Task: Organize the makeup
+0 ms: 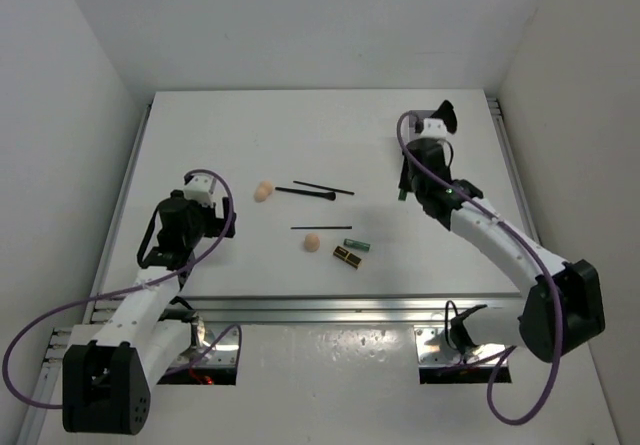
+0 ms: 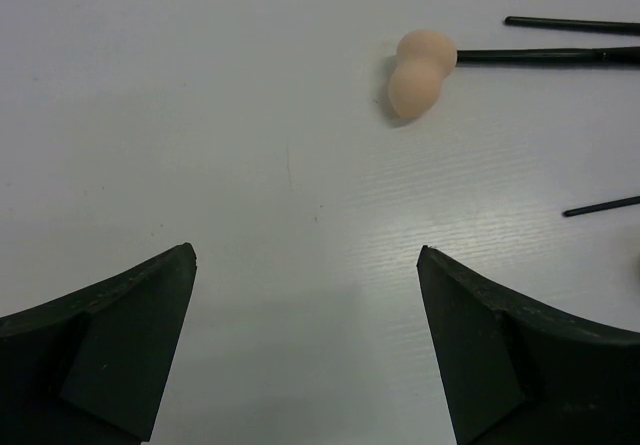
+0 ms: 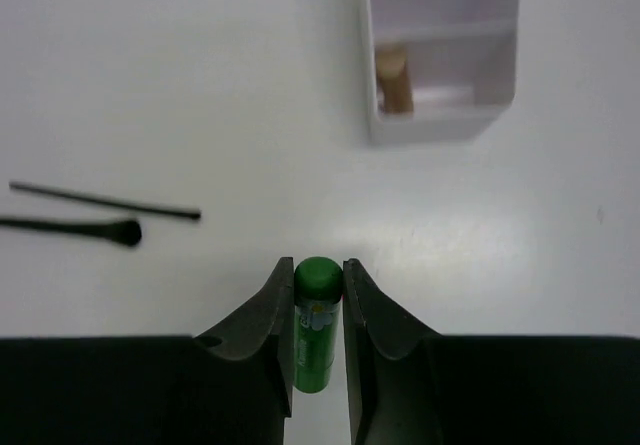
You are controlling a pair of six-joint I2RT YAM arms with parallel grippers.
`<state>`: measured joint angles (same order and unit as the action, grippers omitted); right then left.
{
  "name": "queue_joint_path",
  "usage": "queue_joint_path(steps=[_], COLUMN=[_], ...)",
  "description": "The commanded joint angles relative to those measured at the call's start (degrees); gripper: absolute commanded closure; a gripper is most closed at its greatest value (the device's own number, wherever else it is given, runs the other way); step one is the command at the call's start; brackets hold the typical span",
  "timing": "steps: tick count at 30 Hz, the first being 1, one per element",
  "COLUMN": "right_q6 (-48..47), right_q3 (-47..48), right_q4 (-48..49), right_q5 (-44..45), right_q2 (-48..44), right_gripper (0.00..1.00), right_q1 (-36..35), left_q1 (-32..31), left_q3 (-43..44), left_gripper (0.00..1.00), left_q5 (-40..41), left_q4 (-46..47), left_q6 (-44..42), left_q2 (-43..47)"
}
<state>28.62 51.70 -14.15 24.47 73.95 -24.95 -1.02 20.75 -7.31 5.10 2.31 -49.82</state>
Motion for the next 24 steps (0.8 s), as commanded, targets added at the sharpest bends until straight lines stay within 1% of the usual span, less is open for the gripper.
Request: queue_joint_path(steps=[1,2,3,4,5,6,7,9,10,13,15,16,18,19,21,24], right_q6=[-13.2,-16.9,-18.0,-18.7,-20.1,-20.4,-20.9,-23.1,-23.8,-26.6,-27.2,-27.3,-26.8,-26.4,-25.4,-24.9], right_q3=[4.0,5.3,5.7,6.0,7.3,7.6,8.0,8.1,7.6,7.8,8.8,8.9,8.9,8.8,8.9,6.1], right_q4=[15.6,20.3,24.6,26.9,29.9,31.1,34.1,36.6,40.4,44.0,44.2,46.0,47.8,50.5,50.5,53.9], right_q5=[-2.9,-3.5,-6.1,-7.0,-7.9,-10.7,-11.7,-14.4,-15.0,-16.3,-16.9,-17.0,-17.1,-17.4,-17.9,-18.7], right_q2=[5.2,6.1,8.3,10.3,12.6,13.6,15.6,18.1,18.8,22.5,24.5,25.7,28.2,29.0,30.4,31.0], right_gripper=[1.00,1.00,1.00,1.00,1.00,1.00,1.00,1.00,1.00,1.00,1.00,1.00,1.00,1.00,1.00,1.00], right_q1=[5.7,6.6,7.3,9.6,10.6,11.1,13.0,15.2,15.4,17.1,18.2,18.4,19.2,19.5,19.8,19.8], left_q1=[0.7,0.7,0.7,0.7,0.7,0.1,0.1,-2.0,-2.0,-3.4,-3.4,-3.4,-3.4,-3.4,-3.4,-3.4], left_q3=[4.8,6.5,7.4,8.3,9.9,10.7,11.3,13.2,13.9,17.0,19.1,19.8,20.9,21.7,22.3,23.4], left_gripper=[0.01,0.01,0.01,0.03,0.03,0.04,0.04,0.04,0.04,0.04,0.04,0.04,0.04,0.04,0.04,0.04], left_q5=[-2.1,-3.0,-3.6,-4.3,-6.1,-6.9,-7.5,-7.5,-7.5,-7.5,-9.3,-9.8,-10.4,-11.2,-11.8,-11.8], left_q4=[-2.1,-3.1,-4.1,-6.5,-7.6,-8.5,-9.9,-10.7,-10.7,-11.3,-11.3,-11.3,-11.3,-11.3,-11.3,-11.3], left_q6=[-3.3,-4.5,-5.2,-5.9,-7.5,-8.4,-9.3,-12.1,-12.9,-12.9,-12.3,-12.3,-11.8,-11.8,-12.9,-12.9], left_q2=[-1.6,-2.9,-3.6,-4.2,-5.5,-6.1,-6.7,-7.6,-8.4,-10.9,-12.5,-13.3,-15.6,-16.4,-18.2,-19.1])
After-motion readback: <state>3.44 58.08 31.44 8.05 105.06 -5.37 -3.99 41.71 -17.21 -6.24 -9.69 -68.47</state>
